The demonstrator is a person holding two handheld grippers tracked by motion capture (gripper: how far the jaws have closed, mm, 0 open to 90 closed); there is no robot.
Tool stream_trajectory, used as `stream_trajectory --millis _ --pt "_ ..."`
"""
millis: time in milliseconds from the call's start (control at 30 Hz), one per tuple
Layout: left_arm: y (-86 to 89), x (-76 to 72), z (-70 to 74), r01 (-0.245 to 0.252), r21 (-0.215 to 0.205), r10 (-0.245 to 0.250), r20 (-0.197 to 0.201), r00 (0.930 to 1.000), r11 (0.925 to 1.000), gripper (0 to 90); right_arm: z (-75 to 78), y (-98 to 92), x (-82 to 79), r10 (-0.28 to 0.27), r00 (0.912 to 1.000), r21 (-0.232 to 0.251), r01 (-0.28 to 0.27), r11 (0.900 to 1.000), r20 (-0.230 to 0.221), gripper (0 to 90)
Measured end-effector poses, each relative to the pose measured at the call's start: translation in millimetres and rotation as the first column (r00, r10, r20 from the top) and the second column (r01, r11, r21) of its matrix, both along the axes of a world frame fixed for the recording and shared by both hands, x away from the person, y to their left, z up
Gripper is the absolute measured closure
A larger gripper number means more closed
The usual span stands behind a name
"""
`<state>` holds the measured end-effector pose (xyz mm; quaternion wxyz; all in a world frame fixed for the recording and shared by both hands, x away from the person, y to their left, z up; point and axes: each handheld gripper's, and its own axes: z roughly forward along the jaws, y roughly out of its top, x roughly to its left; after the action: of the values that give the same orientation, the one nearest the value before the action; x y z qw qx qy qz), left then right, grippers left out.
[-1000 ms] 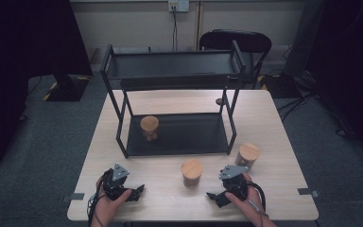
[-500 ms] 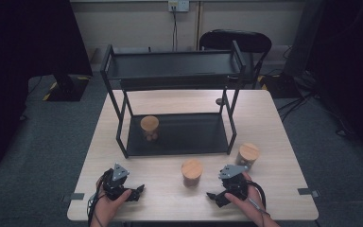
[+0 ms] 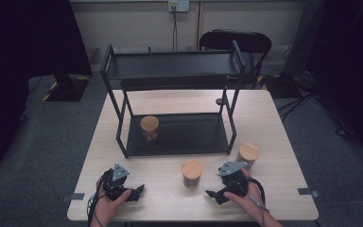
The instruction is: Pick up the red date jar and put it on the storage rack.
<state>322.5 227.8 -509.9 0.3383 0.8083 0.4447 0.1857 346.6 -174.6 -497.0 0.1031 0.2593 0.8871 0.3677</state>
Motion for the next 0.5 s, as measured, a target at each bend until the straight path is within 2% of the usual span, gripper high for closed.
stream_trajectory --millis 367,500 --pt "0.0 0.0 0.0 0.0 0.0 0.0 0.0 1.0 1.0 0.2 8.1 8.1 2.4 0.038 0.9992 0.022 -0.038 0.999 0.009 1.8" --pt "0.0 0.0 0.0 0.0 0.0 0.0 0.0 1.0 1.0 0.2 10.0 10.0 4.5 0.033 0.9994 0.029 -0.033 0.999 0.005 1.7"
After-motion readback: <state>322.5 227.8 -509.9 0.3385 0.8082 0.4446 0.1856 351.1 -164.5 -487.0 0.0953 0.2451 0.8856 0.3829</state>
